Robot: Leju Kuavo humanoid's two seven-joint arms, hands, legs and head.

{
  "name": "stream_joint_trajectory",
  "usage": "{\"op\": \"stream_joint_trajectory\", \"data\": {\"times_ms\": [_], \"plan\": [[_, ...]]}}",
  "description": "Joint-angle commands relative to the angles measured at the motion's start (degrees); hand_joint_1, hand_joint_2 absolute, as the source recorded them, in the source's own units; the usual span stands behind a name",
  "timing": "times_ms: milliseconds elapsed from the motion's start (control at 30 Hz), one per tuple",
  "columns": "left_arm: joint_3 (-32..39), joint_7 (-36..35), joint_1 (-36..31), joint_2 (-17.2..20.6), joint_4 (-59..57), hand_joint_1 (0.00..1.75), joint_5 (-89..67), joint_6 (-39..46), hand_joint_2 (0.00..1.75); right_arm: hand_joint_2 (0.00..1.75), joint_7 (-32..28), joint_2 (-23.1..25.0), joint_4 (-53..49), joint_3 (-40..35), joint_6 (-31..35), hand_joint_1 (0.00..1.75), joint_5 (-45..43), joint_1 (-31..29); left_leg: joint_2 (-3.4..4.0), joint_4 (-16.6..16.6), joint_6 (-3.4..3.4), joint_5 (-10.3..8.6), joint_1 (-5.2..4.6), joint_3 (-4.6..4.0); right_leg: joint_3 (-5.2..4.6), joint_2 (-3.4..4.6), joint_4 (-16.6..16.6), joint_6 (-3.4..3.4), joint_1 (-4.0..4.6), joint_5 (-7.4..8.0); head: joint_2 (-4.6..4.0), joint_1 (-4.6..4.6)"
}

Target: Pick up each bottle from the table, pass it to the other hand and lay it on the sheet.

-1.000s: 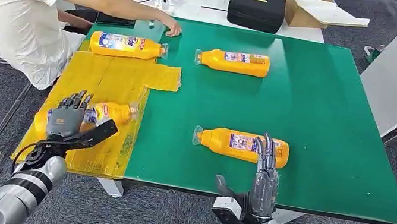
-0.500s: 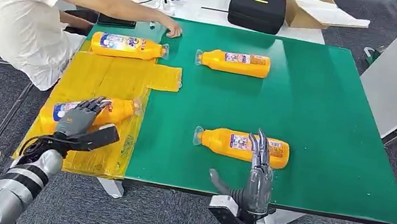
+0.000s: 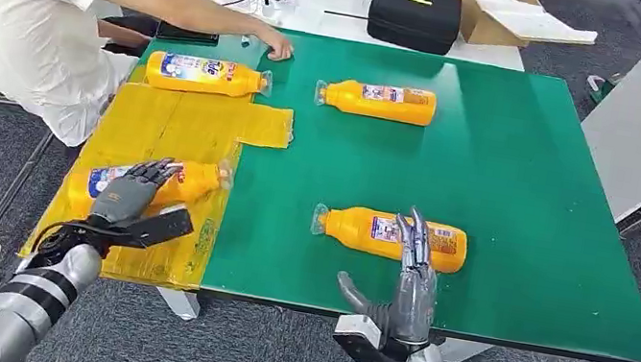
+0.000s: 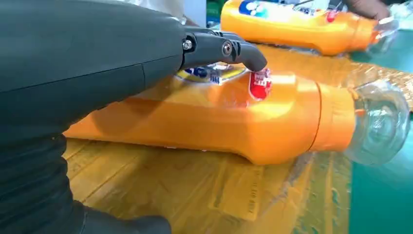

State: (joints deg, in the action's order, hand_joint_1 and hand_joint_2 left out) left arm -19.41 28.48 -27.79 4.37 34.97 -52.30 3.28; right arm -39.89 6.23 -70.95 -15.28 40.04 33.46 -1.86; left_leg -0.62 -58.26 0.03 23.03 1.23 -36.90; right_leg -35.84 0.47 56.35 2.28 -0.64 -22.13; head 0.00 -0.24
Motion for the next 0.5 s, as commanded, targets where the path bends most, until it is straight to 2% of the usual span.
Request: {"op": "stream_joint_trajectory", "data": {"times_ms": [33, 167, 200, 267, 300, 400, 500], "plan": [[-7.26, -0.19, 7.36, -0.44, 15.0, 0.0, 3.34, 4.38, 1.75, 1.75, -0.11, -0.16, 2.17, 2.81, -0.04, 0.0, 4.23, -0.67, 0.05, 0.03, 0.1, 0.1, -0.06, 0.21, 0.2, -0.05, -0.03, -0.05, -0.02, -0.1, 0.0, 0.0], [-12.62, -1.05, 11.59, -1.33, 24.51, 0.0, 4.81, 8.41, 1.75, 1.75, -0.11, 1.34, 1.79, 10.74, -0.04, 0.0, 17.53, -0.42, 0.02, 0.01, 0.06, 0.06, -0.05, -0.01, -0.03, -0.08, -0.02, -0.02, -0.02, -0.06, 0.0, 0.0], [-14.55, -0.31, 12.84, -1.67, 27.03, 0.0, 4.28, 11.78, 1.75, 1.75, -0.11, 1.65, 1.56, 13.41, -0.04, 0.0, 22.1, -0.7, -0.04, 0.0, 0.1, 0.14, -0.07, 0.12, 0.11, -0.17, 0.0, -0.04, -0.04, -0.17, 0.0, 0.02], [-16.0, -1.26, 15.84, -4.4, 30.66, 0.0, 5.55, 16.49, 1.75, 1.75, -0.11, 1.81, 5.51, 19.34, -0.04, 0.0, 28.74, -2.63, 0.0, 0.01, 0.07, 0.08, -0.07, -0.07, -0.07, -0.1, -0.02, -0.02, -0.04, -0.08, 0.0, 0.02], [-16.71, -1.96, 16.45, -5.14, 31.24, 0.0, 5.18, 17.0, 1.75, 1.75, -0.11, 1.12, 5.87, 19.14, -0.04, 0.0, 28.06, -2.92, -0.05, 0.02, 0.11, 0.12, -0.11, 0.04, 0.06, -0.17, -0.04, -0.02, -0.07, -0.14, 0.0, 0.02], [-19.76, -1.86, 19.35, -6.36, 33.89, 0.0, 7.34, 19.03, 1.75, 1.75, 0.09, 0.4, 8.37, 23.98, -0.04, 0.0, 33.16, -4.83, -0.04, 0.02, 0.14, 0.18, -0.12, 0.06, 0.09, -0.16, -0.06, -0.01, -0.08, -0.15, 0.0, 0.0], [-21.6, -2.36, 20.65, -7.07, 34.83, 0.0, 8.66, 19.79, 1.75, 1.75, 0.67, -1.07, 10.77, 25.03, -0.04, 0.0, 33.09, -6.35, 0.06, 0.03, 0.13, 0.15, -0.1, -0.09, -0.05, -0.01, -0.08, 0.01, -0.07, -0.07, 0.0, 0.02]]}}
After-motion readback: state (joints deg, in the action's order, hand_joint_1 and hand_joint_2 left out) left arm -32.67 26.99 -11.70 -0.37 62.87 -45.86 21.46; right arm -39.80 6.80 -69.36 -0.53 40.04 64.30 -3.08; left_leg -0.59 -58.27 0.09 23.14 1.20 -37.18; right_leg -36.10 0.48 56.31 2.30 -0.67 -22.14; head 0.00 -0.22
